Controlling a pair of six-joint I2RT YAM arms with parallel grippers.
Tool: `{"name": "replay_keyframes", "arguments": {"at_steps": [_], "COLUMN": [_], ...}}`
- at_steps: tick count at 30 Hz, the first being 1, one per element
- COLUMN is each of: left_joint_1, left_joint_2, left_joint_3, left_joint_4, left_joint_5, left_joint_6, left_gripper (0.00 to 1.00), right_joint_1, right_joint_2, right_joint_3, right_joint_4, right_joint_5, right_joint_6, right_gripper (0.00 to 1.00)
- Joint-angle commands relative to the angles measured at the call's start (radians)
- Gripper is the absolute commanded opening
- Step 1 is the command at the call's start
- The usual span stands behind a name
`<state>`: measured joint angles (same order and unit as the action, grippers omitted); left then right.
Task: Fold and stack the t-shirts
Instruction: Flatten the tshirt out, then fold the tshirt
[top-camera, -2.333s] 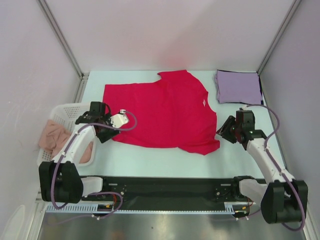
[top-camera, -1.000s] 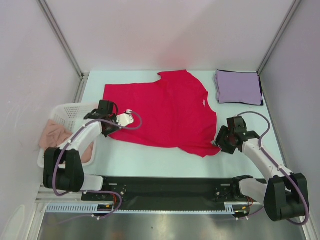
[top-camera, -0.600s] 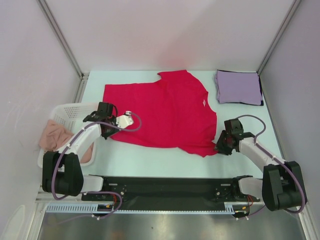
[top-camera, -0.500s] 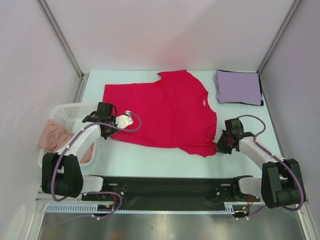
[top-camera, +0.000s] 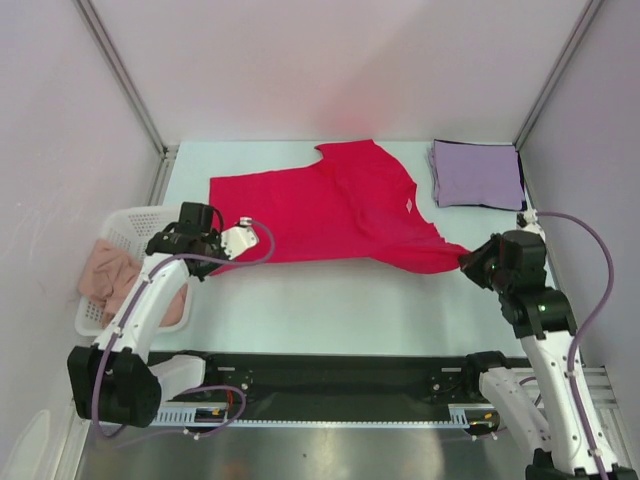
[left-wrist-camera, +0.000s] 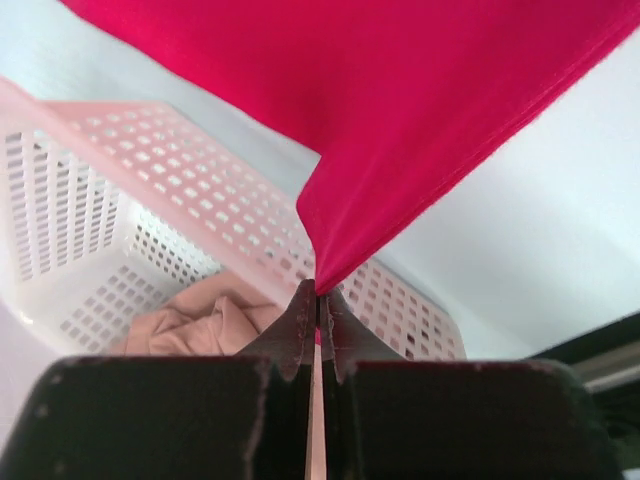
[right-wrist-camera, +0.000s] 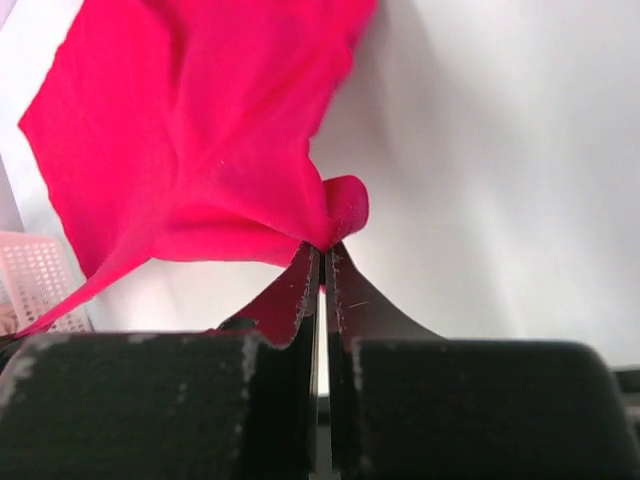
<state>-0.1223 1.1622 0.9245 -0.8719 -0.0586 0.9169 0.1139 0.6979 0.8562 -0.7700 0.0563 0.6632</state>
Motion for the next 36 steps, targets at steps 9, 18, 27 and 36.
{"name": "replay_keyframes", "arguments": {"at_steps": [9,18,27,36], "left_joint_1": [0.006,0.006,0.006,0.003], "left_joint_2": [-0.147,-0.035,0.246,0.424], "left_joint_3": [0.168,0.114,0.152,0.183], "left_joint_4": [-0.309,-0.11,0.065,0.131], "left_joint_5": [-0.057,-0.073,-0.148,-0.145], "left_joint_6": [-0.012,0.023,0.027,-0.003], "left_gripper": [0.0,0.0,0.0,0.0], "right_joint_1": [0.006,0.012,0.038,0.041], "right_joint_2": [-0.156,0.049,0.477,0.676], "right_joint_3": [0.196,0.075,0.102,0.188], "right_joint_4": [-0.463,-0.087,0.165,0.261], "right_joint_5": [-0.018,-0.125,-0.131,-0.032], "right_joint_6": [0.093,-0.037,-0.221,-0.322], "right_gripper": [0.0,0.0,0.0,0.0]}}
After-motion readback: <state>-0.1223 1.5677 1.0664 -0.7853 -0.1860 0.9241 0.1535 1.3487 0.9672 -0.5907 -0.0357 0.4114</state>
